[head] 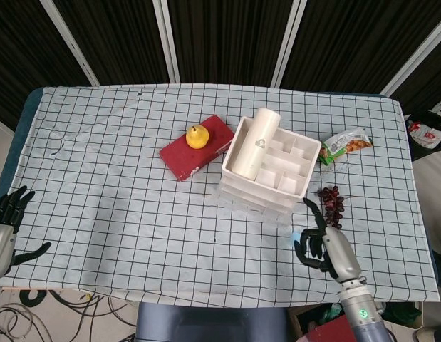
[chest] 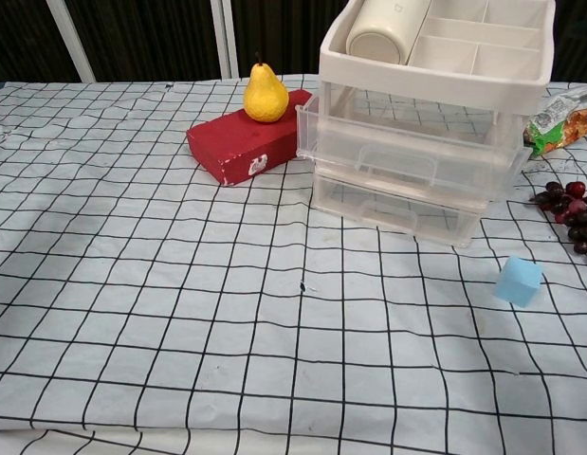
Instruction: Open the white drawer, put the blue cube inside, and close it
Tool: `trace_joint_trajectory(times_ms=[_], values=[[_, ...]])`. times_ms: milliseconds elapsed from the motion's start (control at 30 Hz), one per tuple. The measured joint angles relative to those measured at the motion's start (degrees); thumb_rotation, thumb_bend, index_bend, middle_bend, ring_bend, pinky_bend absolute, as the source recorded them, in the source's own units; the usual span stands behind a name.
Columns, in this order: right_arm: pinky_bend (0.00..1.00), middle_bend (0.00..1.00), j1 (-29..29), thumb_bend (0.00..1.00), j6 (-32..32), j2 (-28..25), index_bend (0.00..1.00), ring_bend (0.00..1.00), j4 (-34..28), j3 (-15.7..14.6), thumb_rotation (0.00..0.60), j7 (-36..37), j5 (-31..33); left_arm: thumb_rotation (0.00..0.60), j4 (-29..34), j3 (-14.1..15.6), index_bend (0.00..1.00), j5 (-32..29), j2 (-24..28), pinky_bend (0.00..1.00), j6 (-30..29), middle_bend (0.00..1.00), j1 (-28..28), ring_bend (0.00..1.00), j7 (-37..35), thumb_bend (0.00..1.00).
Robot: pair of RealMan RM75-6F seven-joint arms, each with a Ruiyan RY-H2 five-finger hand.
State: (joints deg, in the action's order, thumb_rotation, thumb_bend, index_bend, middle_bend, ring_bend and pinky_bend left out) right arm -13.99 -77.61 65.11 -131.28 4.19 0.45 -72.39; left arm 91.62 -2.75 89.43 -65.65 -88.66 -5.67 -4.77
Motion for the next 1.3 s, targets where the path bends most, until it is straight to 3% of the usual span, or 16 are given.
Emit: trace_joint_trajectory(times_ms=[167,267,467,633,900,1300], values=[[0.77,0.71,2.2,0.28,-0.2,-4.4,0.0,0.75,3.4,-2.2,0.6,1.6,-0.7,0.6,-0.1,0.1,0.0,0.2,-0.2,0.0,0.0,0.0,0.0,0.0,0.5,0.04],[0.78,0.75,2.8,0.28,0.5,-4.3,0.07,0.79,6.5,-3.2,0.6,1.0,0.4,0.6,-0.2,0.3,0.0,0.4,-0.4,0.0,0.2,0.0,-0.1,0.0,0.9,0.04],[0.78,0.79,2.4,0.28,2.6,0.8,0.19,0.83,12.0,-3.9,0.6,-3.8,5.8,0.6,-0.1,0.2,0.0,0.5,-0.6,0.0,0.3,0.0,-0.2,0.0,1.2,0.05],[0.78,0.81,1.8,0.27,3.0,7.1,0.2,0.85,15.8,-2.9,0.6,-7.8,10.7,0.6,-0.2,0.1,0.0,0.2,-0.4,0.0,0.6,0.0,-0.4,0.0,0.7,0.05],[0.78,0.83,1.1,0.16,2.9,14.5,0.2,0.87,21.2,-1.6,0.6,-11.6,13.8,0.6,-0.1,0.2,0.0,0.2,-0.2,0.0,0.7,0.0,-0.4,0.0,0.3,0.05],[0.78,0.84,-0.1,0.16,3.0,22.0,0.28,0.87,26.4,2.0,0.6,-13.6,18.3,0.6,0.0,0.2,0.0,-0.1,-0.2,0.0,1.0,0.0,-0.4,0.0,0.4,0.05]])
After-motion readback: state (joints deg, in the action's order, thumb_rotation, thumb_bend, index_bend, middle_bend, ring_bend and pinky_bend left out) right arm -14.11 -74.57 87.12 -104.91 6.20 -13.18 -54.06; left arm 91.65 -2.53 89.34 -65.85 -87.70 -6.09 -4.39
